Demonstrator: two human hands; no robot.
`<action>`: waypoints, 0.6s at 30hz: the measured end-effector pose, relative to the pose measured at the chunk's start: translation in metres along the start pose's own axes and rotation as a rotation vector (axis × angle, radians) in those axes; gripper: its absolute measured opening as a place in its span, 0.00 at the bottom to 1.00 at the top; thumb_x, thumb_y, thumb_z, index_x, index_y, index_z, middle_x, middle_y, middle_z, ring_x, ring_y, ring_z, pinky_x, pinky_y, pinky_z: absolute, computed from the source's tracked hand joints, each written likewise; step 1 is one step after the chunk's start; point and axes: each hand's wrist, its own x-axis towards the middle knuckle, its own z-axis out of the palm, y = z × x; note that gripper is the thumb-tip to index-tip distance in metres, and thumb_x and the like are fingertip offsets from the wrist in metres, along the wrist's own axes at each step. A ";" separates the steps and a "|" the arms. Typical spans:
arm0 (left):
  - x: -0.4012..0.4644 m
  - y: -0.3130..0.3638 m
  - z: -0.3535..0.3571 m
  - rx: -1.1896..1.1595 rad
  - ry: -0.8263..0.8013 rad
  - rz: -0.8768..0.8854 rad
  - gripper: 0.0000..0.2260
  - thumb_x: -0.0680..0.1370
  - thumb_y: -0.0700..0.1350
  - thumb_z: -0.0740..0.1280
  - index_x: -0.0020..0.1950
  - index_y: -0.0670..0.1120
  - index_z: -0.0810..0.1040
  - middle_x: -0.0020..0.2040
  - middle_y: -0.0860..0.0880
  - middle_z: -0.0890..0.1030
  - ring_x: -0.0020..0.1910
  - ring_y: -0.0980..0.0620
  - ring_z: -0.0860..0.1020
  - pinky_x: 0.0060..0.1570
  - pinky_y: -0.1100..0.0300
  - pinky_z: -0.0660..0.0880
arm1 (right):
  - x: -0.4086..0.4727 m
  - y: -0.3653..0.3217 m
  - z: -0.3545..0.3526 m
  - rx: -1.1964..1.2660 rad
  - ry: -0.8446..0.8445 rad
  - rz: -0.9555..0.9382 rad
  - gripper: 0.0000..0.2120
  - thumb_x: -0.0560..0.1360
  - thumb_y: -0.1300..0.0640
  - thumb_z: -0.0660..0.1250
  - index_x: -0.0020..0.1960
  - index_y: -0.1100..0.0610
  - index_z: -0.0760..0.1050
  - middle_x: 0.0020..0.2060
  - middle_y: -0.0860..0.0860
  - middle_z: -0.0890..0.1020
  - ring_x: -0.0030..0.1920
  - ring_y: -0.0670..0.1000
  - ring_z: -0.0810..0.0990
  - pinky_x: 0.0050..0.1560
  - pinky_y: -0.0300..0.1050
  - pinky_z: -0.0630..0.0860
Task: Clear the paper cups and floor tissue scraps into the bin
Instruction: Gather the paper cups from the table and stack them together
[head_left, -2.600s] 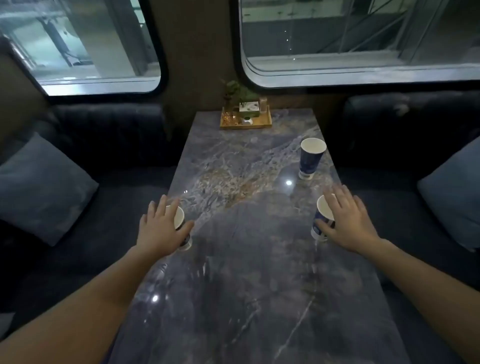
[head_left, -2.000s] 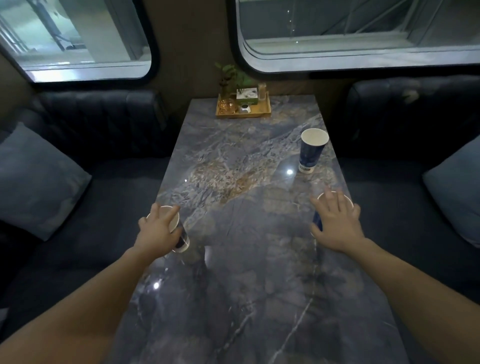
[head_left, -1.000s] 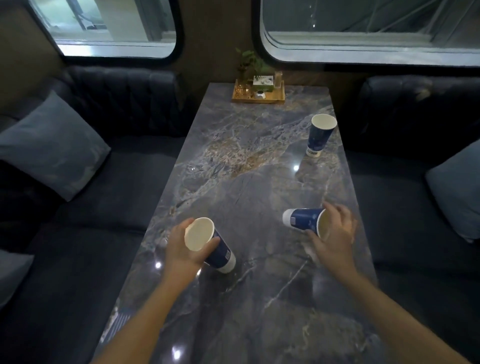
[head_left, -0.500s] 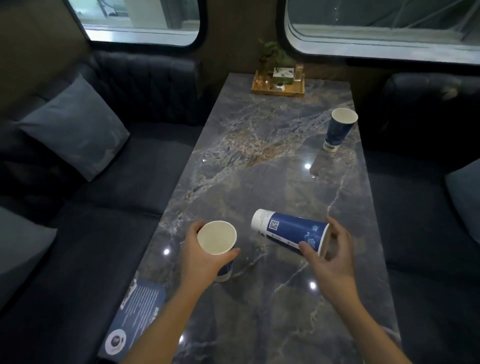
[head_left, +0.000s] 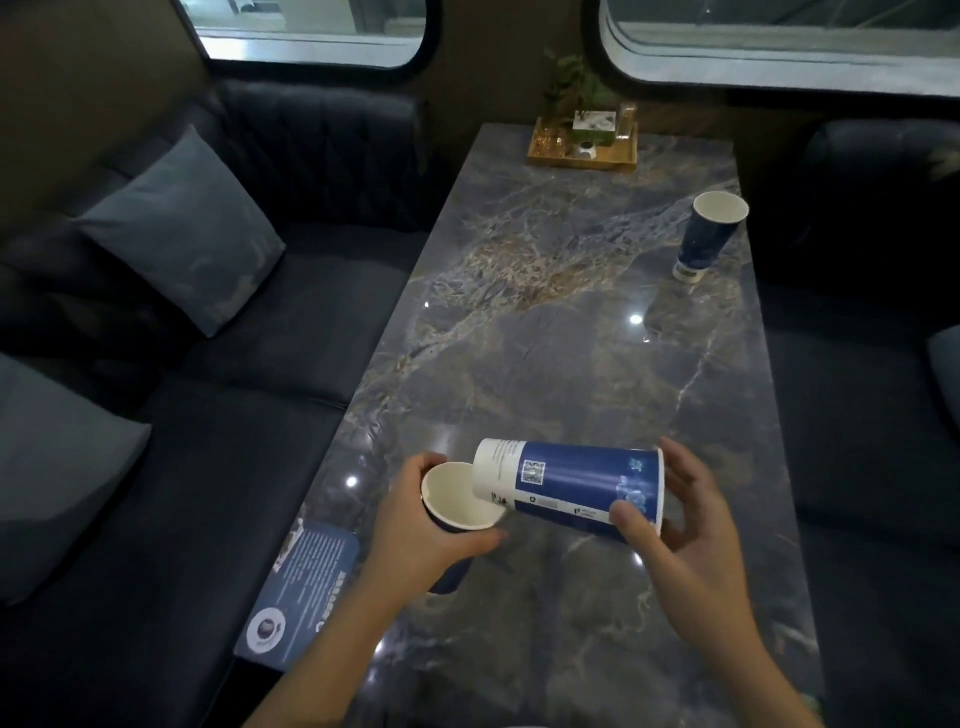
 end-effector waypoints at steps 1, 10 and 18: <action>-0.004 0.001 0.000 0.002 -0.013 0.002 0.37 0.53 0.52 0.85 0.57 0.60 0.70 0.51 0.59 0.80 0.49 0.64 0.79 0.38 0.70 0.76 | -0.002 0.000 0.002 -0.014 -0.018 -0.003 0.34 0.64 0.49 0.73 0.69 0.48 0.68 0.57 0.35 0.77 0.58 0.40 0.79 0.52 0.41 0.81; -0.019 0.001 -0.004 -0.004 -0.117 0.056 0.32 0.56 0.49 0.85 0.56 0.58 0.77 0.50 0.61 0.85 0.47 0.61 0.84 0.44 0.63 0.82 | -0.008 -0.003 0.009 -0.135 -0.151 -0.063 0.35 0.63 0.35 0.72 0.68 0.39 0.68 0.65 0.45 0.74 0.65 0.51 0.75 0.58 0.59 0.79; -0.014 0.009 -0.021 0.073 -0.328 0.062 0.34 0.59 0.54 0.82 0.63 0.58 0.75 0.54 0.59 0.84 0.52 0.59 0.83 0.53 0.55 0.82 | -0.001 -0.009 0.004 -0.179 -0.258 -0.084 0.37 0.64 0.31 0.69 0.70 0.40 0.67 0.69 0.41 0.71 0.70 0.49 0.70 0.63 0.61 0.75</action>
